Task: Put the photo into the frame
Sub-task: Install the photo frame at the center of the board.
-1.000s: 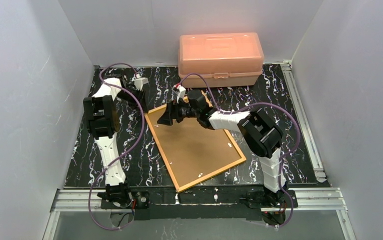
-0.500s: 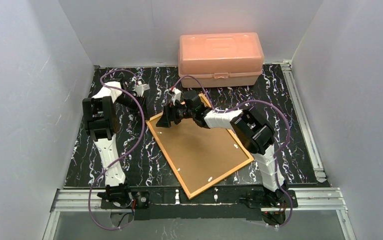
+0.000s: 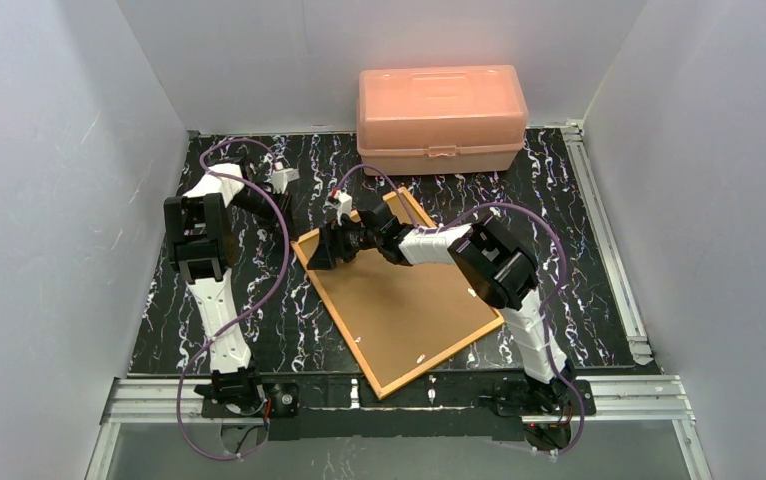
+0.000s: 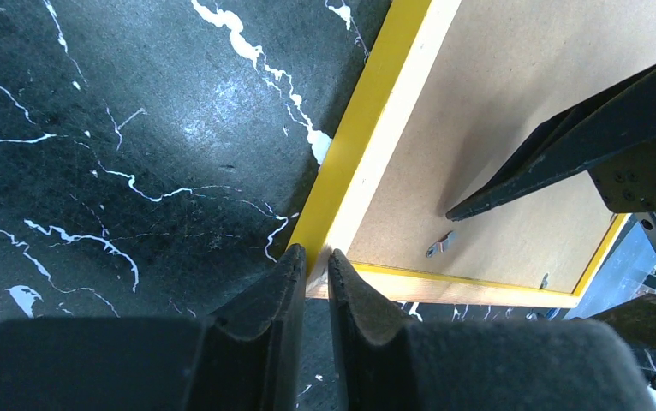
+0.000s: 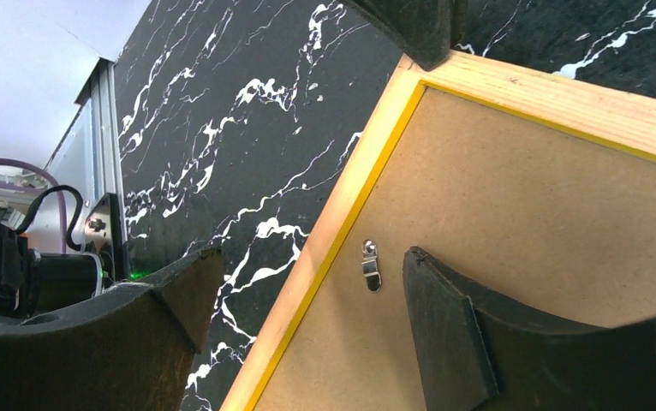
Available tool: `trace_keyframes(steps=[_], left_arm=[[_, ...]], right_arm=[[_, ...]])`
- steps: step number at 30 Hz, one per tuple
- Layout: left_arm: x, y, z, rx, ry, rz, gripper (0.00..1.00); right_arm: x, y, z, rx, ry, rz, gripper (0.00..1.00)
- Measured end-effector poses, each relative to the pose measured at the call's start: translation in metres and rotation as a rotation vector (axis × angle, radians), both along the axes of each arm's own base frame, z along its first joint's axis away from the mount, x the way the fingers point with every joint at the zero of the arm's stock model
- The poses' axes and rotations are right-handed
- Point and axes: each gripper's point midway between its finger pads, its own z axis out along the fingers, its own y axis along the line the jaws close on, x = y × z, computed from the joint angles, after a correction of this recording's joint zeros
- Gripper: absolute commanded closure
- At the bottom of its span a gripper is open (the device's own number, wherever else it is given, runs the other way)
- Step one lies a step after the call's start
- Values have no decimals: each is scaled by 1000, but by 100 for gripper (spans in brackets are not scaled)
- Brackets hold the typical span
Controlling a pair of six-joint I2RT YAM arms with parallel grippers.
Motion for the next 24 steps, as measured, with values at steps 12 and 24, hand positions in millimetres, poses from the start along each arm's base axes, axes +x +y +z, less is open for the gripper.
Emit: trace_keyframes(steps=[12,24], left_arm=[[0,1,1,17,-11,-2,89],[0,2,1,22,-11,-1,90]], right_arm=[[-5,2,-1,2,6,6,16],[-11,2,-4,24,4,11,18]])
